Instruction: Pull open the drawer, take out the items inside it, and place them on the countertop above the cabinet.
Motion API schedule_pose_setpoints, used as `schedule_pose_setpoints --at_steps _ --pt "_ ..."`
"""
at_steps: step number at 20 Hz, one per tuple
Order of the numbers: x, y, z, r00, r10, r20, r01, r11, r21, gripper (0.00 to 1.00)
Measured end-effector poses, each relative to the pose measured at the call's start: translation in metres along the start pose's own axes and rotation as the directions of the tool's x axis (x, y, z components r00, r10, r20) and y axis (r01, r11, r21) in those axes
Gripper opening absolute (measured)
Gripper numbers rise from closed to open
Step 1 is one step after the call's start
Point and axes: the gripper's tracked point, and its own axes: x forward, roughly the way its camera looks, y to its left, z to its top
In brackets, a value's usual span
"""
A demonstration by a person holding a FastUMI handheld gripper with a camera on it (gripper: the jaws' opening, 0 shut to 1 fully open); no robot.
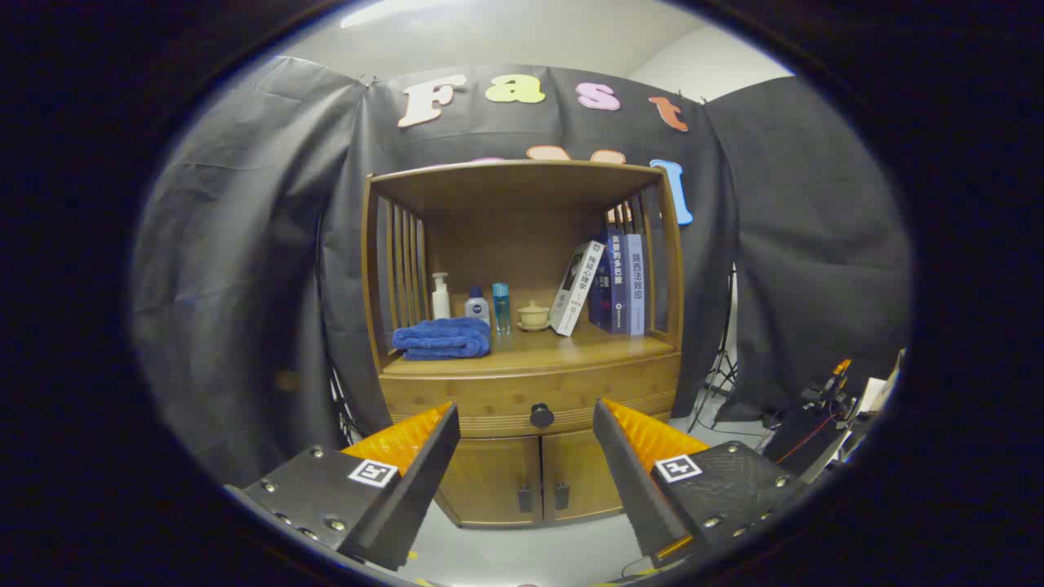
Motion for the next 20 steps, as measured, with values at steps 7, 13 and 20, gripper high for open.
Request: schedule_pose_setpoints --at_steps 7,13,20 --pt "0.006 0.001 -0.014 1.0 -0.005 -0.015 0.004 1.0 -0.021 0.99" --pt "0.015 -0.005 -0.022 1.0 -0.023 0.013 0.024 0.999 -0.044 0.99" --pt "0.053 -0.006 -0.05 1.0 0.008 0.018 -0.006 0.996 -0.09 0.99"
